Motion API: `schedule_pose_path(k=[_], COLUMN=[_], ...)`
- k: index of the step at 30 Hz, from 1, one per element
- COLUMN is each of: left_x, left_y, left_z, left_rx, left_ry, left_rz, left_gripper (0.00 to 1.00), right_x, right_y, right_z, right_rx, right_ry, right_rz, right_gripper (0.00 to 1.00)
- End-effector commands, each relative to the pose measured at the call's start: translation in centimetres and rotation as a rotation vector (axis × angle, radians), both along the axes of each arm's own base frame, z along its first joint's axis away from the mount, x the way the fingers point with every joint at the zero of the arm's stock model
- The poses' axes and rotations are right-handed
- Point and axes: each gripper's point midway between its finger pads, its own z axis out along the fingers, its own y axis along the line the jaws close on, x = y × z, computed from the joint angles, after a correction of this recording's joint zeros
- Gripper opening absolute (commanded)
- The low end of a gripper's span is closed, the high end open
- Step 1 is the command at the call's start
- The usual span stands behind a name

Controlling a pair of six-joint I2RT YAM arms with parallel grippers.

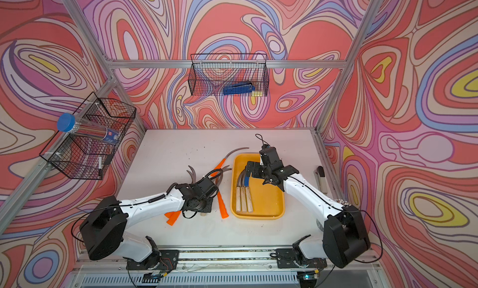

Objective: Put small sickles into storage boxes
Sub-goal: Pick up the sickle at the center of the board, then place the sickle in the storage box.

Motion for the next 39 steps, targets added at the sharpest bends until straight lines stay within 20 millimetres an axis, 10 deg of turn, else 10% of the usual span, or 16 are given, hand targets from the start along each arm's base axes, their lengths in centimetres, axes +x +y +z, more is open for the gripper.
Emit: schedule_pose_path(k=[1, 39], left_x=[0.2, -0.6], left_y=[0.6, -5.2], left_z=[1.7, 8.8], left_rx=[0.006, -0.515], left_ry=[-0.032, -0.144], left_rz=[0.001, -0.172], left_gripper=[0.00, 0.00], right_x=[-0.7, -5.2], right_y=[0.3, 13.7], right_z=[0.2, 2.1], right_rx=[0.023, 0.381], right_ry=[0.005, 0.024], right_rz=[0.011, 0.217], right_gripper=[0.98, 0.84])
